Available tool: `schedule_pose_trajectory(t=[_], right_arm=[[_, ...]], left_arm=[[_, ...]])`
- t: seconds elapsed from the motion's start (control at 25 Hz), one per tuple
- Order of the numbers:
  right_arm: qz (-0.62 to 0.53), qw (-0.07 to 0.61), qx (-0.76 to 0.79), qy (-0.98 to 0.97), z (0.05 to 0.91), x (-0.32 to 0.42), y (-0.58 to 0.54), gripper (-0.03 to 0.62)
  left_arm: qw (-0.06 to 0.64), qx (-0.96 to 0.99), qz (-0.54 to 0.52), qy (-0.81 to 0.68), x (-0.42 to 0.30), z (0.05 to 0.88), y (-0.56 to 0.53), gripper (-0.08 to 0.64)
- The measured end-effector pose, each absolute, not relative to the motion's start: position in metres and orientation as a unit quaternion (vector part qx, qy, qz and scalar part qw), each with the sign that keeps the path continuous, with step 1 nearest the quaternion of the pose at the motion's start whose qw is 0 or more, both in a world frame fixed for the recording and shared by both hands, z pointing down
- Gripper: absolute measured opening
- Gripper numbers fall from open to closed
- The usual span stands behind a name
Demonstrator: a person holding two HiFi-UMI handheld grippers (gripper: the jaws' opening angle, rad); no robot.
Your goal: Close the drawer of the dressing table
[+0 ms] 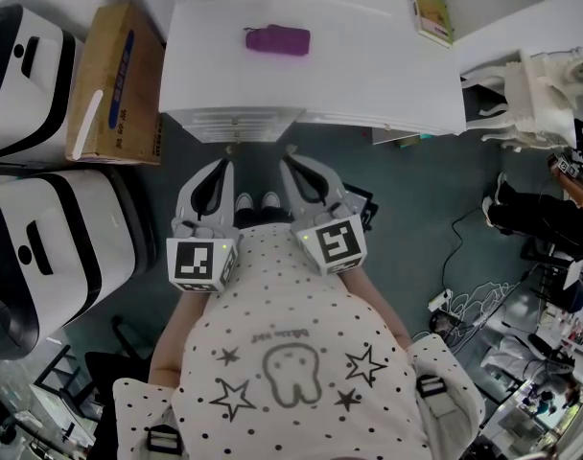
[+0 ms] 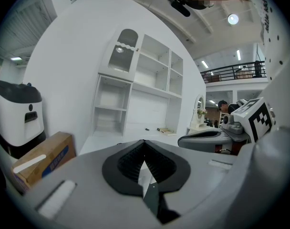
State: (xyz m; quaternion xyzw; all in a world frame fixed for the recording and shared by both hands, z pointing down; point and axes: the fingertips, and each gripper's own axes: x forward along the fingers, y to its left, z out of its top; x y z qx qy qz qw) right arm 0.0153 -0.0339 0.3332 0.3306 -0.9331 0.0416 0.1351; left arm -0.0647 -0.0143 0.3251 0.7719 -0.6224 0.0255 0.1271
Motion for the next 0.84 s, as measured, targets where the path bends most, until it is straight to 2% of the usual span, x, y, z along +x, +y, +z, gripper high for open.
schedule_pose_trajectory(t=[0.84], right_arm=[[0.042,0.142,0.326,-0.934,0.3321,0.0137,-0.0321,0.003]], left_arm=[[0.133,0.77,0.022,-0.624,-0.0662,0.3247,-0.0142,-0.005]])
